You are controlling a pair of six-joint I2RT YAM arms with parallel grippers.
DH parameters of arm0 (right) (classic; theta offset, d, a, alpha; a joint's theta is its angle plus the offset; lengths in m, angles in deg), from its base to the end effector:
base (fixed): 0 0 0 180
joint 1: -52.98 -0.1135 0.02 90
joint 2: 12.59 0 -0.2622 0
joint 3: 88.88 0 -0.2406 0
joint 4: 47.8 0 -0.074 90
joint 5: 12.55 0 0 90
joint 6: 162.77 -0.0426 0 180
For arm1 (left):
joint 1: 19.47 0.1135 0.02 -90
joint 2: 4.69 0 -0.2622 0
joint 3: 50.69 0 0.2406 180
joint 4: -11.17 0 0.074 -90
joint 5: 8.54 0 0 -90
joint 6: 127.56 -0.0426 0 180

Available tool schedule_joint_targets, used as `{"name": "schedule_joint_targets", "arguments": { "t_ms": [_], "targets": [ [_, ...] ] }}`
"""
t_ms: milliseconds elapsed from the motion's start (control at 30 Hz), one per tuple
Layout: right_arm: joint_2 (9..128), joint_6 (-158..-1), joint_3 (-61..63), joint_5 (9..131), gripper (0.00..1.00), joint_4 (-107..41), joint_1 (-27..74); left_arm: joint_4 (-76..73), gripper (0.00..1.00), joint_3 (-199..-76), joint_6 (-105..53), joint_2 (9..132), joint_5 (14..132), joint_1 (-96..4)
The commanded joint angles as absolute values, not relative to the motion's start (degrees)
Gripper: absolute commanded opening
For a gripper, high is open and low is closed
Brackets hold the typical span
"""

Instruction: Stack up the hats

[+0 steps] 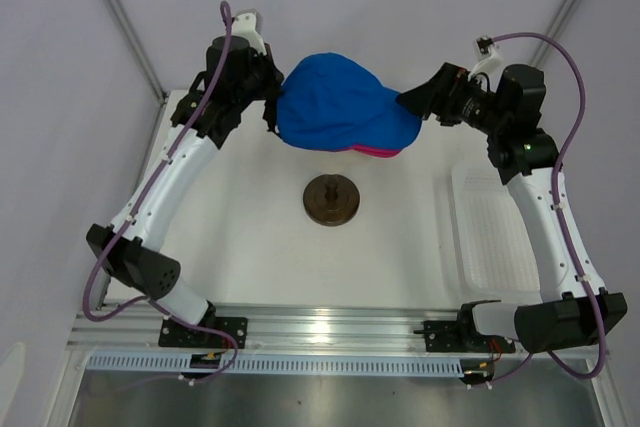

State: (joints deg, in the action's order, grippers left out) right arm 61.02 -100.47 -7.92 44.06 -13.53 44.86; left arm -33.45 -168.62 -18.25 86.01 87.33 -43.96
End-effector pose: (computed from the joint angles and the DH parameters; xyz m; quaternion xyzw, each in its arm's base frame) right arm 0.2655 0.0616 0.4515 -0.0605 0.7487 0.3992 0.5258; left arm 0.3187 -0.1404 0.4510 0.0061 0.8054 -0.1823 0.5640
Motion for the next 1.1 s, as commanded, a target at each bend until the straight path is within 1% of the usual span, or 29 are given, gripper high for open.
{"name": "schedule_joint_targets", "arguments": {
  "t_ms": [0,133,367,733,800,833,900,967,1033,1067],
  "targets": [
    [59.75,-98.35,-7.87,44.84,0.93,-13.41,44.55,-36.50,0.01,-165.51,-21.30,86.98,89.98,-45.39],
    [59.66,-98.08,-7.35,44.58,0.93,-13.41,44.37,-36.76,0.01,-165.59,-21.30,89.00,91.92,-45.39],
    [59.57,-97.64,-7.26,44.67,0.94,-13.23,44.37,-36.93,0.01,-166.73,-21.12,91.37,91.66,-45.57],
    [58.52,-96.94,-6.55,46.95,0.95,-12.79,44.19,-37.11,0.01,-165.95,-21.91,91.03,93.41,-46.63],
    [58.17,-95.89,-7.16,47.82,0.96,-11.92,44.19,-37.28,0.04,-166.73,-22.09,90.59,93.94,-46.63],
    [58.17,-95.36,-7.69,49.83,0.97,-11.13,44.19,-37.37,0.11,-167.26,-22.09,90.24,94.64,-46.63],
    [58.08,-93.96,-9.27,52.30,0.99,-8.85,44.28,-37.64,0.20,-169.19,-22.00,89.89,94.99,-46.63],
    [57.82,-93.43,-9.98,55.29,0.99,-7.97,44.54,-37.72,0.35,-170.68,-22.18,89.27,95.78,-46.63],
    [57.12,-93.51,-10.60,56.61,1.00,-7.17,45.59,-38.33,0.42,-172.79,-22.27,89.01,96.75,-46.28],
    [56.76,-93.51,-10.60,56.62,0.99,-7.17,46.12,-38.86,0.48,-174.54,-21.48,88.83,96.67,-46.01]
  ]
}}
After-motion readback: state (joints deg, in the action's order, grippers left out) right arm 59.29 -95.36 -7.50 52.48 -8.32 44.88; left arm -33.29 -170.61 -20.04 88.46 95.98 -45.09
